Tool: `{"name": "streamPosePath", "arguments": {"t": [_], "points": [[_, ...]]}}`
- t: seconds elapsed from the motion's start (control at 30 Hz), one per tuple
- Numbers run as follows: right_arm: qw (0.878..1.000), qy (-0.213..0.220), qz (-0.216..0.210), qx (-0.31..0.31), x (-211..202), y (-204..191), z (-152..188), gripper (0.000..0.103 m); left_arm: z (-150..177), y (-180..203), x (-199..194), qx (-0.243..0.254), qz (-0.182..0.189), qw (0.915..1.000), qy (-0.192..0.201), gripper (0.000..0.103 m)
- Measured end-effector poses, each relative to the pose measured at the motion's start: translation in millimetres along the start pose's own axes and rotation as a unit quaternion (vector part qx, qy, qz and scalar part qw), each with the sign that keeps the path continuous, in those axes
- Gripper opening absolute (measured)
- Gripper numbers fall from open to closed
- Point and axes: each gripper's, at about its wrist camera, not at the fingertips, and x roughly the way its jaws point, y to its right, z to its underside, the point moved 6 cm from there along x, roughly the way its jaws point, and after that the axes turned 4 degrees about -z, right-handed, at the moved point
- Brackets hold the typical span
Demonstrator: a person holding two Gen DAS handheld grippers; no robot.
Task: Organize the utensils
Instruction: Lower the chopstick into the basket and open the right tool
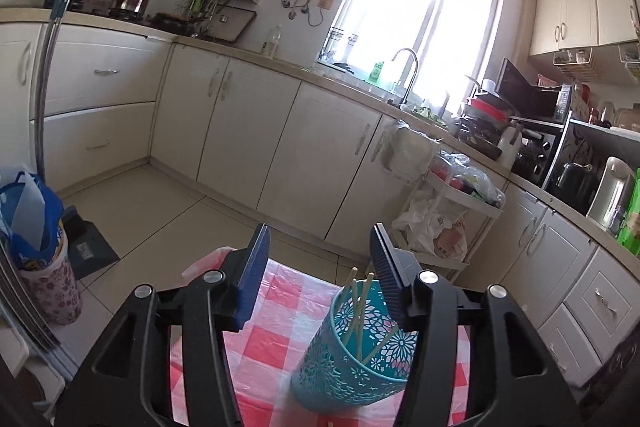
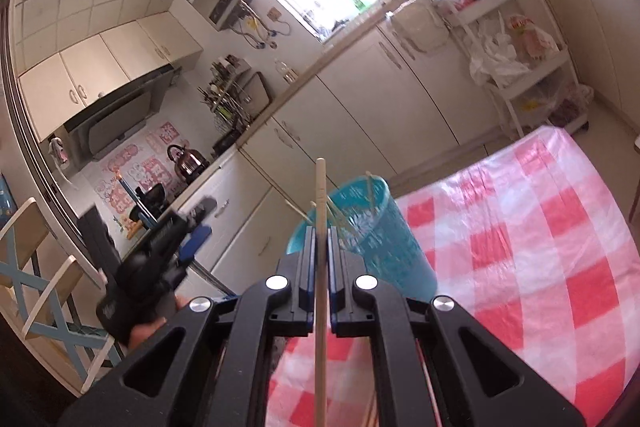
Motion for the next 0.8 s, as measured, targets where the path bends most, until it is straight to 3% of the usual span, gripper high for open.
{"name": "streamPosePath", "arguments": {"t": [0.17,0.33,0.5,0.8], "points": [[0.997,0.055,0.008,-0.057,54,-34,-50,0.006,-9,-6,-4,0.009,0.002,0.9999,0.006,0.049],[0.993,0.076,0.043,-0.077,107,-33,-72,0.006,-16,-17,-1,-0.004,-0.002,1.0000,-0.001,0.049],[0.990,0.064,0.086,-0.088,141,-15,-64,0.006,-18,-22,1,0.008,-0.023,0.9997,-0.003,0.050],[0.987,0.032,0.105,-0.114,150,-12,-39,0.006,-19,-21,1,0.023,-0.031,0.9992,-0.012,0.050]]}}
